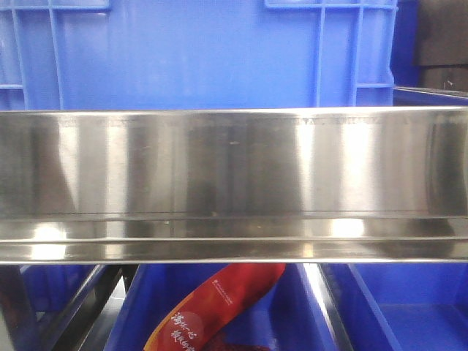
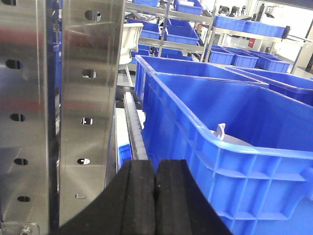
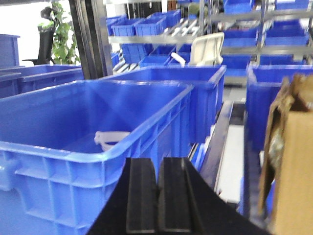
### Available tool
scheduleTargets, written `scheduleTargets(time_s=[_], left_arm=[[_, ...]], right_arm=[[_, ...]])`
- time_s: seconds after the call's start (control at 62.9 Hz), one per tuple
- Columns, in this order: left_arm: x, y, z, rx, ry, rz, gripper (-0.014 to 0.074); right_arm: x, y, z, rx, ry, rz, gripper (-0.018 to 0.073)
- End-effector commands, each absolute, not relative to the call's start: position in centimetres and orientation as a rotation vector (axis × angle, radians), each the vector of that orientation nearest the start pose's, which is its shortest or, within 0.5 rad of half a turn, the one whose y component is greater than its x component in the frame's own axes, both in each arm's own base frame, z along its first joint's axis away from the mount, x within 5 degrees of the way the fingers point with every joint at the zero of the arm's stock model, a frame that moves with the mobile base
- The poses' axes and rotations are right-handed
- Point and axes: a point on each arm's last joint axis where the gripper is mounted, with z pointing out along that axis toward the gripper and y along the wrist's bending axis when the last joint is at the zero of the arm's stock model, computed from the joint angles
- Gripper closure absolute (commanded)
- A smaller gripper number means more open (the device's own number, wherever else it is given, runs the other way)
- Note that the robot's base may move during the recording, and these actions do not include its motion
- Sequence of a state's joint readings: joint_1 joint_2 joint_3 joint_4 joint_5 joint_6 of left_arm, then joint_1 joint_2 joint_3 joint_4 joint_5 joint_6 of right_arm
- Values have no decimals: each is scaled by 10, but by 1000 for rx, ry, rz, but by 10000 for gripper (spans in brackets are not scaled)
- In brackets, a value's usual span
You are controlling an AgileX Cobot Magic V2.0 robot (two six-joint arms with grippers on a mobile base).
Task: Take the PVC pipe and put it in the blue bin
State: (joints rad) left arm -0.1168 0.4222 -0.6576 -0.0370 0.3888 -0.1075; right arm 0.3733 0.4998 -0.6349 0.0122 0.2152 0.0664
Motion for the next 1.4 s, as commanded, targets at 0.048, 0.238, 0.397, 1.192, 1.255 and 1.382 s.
scheduleTargets(time_s=[0.048,0.238,0.397,1.192,1.255,1.382], left_arm=[[78,-10,371,-18,1617,-211,707],[78,-10,371,-18,1617,-211,707],[78,-10,371,-18,1617,-211,707],[78,-10,371,-18,1615,-211,707],[78,-10,371,-18,1615,-211,707],[78,-10,371,-18,1615,-211,707]], right_arm=[[82,28,372,-235,1452,267,721],[63,8,339,-124,1403,76,721],[56,2,291,-51,1395,0,721],[56,5,214,-45,1474,88,721],[56,5,214,-47,1474,86,721],[56,5,214,-47,1474,86,721]])
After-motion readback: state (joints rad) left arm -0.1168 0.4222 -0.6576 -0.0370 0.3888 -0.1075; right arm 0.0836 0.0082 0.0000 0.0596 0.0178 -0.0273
